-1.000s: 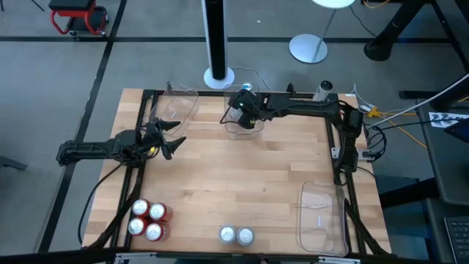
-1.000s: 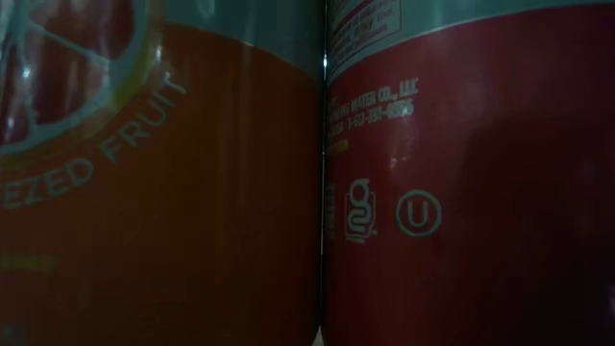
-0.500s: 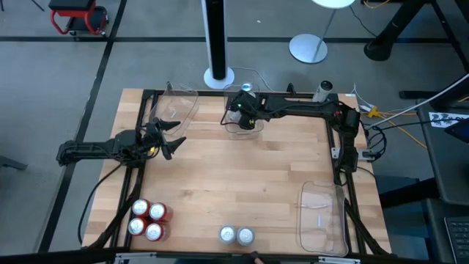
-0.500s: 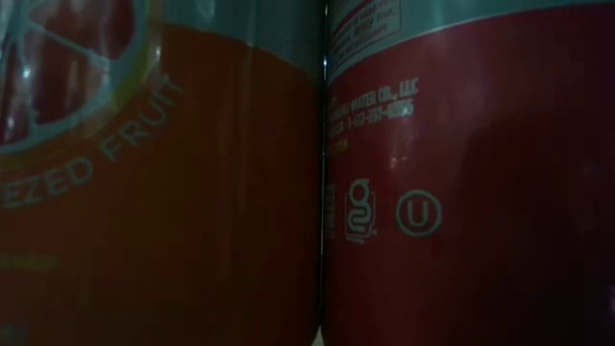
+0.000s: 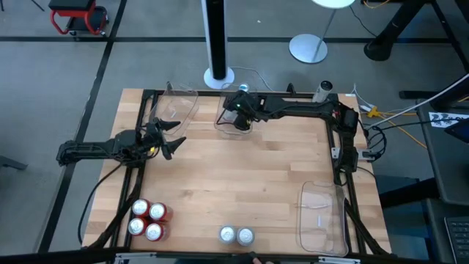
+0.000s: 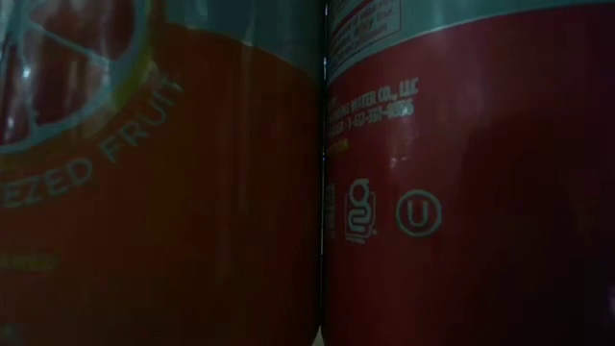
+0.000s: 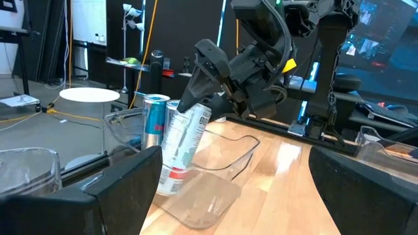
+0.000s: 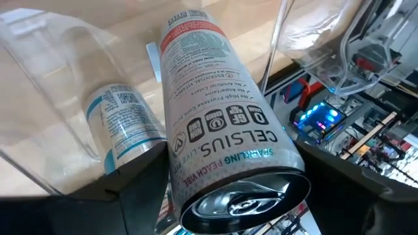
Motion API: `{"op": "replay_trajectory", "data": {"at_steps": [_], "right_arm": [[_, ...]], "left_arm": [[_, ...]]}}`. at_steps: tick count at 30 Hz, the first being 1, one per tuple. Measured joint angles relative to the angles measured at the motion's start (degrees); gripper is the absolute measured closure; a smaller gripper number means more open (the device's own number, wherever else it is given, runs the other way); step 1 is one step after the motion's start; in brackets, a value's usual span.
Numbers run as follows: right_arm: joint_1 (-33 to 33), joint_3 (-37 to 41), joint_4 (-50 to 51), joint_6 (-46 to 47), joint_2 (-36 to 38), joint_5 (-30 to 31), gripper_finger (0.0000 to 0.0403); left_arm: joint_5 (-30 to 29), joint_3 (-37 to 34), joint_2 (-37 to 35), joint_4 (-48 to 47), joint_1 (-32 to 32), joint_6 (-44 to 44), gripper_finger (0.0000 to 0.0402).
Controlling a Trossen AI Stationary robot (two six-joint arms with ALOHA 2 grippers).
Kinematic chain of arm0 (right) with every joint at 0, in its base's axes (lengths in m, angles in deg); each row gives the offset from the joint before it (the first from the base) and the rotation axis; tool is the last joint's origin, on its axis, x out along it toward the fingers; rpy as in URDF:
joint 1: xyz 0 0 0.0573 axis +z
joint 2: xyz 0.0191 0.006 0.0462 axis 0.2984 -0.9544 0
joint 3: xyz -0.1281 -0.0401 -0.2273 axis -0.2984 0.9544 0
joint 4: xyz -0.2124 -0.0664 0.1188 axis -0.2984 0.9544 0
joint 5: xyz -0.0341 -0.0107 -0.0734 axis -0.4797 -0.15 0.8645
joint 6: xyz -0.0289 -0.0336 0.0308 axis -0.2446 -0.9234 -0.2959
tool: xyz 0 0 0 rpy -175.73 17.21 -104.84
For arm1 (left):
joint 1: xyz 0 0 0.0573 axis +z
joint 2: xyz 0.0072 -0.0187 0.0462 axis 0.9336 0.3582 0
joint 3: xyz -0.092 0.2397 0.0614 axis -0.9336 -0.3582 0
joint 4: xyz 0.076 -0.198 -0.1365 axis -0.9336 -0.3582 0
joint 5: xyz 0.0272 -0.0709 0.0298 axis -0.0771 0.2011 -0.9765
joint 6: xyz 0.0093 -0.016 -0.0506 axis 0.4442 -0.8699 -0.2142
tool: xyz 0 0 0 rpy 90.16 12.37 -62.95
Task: Sort soda cans
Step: Put the bottom white pink soda can into the top middle transparent bin, then put the white pink soda can into the top middle transparent bin
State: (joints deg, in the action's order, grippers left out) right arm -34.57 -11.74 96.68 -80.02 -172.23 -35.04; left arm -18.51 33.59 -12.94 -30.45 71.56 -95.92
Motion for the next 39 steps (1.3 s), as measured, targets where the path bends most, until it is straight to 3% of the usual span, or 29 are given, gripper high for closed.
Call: {"op": "replay_trajectory", "data": {"at_steps": [14,27,39], "right_arm": [[-0.01,0.04,-4.03,0.22,0.00,-0.46,0.0093],[1.16,-2.65,8.04,-1.22,0.02,5.97,0.0093],[1.88,-8.57,13.13,1.53,0.11,4.42,0.0093]], "left_arm": [[0.00,0.00,0.02,0.00,0.00,0.02,0.0027],[0.00,0.00,0.02,-0.01,0.02,0.12,0.0027],[0.00,0.00,0.02,-0.02,0.01,0.08,0.0027]]}}
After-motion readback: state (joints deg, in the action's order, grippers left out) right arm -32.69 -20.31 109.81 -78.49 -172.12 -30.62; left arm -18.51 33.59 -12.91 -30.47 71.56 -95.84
